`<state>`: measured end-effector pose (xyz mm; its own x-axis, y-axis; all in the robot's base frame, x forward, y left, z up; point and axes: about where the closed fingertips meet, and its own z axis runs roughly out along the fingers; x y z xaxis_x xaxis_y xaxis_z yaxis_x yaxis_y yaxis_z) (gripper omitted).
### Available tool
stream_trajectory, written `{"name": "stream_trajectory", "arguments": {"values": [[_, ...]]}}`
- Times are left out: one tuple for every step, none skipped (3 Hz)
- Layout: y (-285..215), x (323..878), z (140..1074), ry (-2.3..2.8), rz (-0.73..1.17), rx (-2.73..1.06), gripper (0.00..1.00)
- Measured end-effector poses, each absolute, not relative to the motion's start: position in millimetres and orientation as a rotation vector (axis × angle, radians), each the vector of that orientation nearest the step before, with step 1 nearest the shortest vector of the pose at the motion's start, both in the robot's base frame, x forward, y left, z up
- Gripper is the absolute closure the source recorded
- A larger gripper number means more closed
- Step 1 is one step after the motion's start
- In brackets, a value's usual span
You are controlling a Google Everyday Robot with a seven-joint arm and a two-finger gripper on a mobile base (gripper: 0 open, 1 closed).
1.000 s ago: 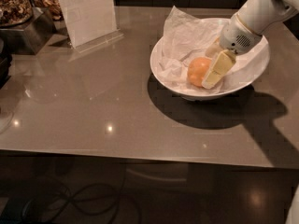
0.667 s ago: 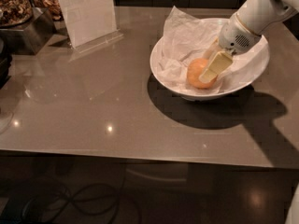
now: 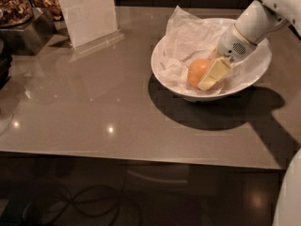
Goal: Pick orange from white bowl
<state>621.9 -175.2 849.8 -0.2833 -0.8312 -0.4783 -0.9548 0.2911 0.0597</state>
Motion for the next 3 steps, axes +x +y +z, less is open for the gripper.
{"name": "stream_trajectory", "arguments": {"values": [[-175.2,627.9,842.5,2.223,0.506,-1.585,0.3],[-176.7,629.8,843.0,2.22,0.511,-1.561,0.49],[-179.7,626.5,851.8,2.194,0.494,-1.528,0.72]]}}
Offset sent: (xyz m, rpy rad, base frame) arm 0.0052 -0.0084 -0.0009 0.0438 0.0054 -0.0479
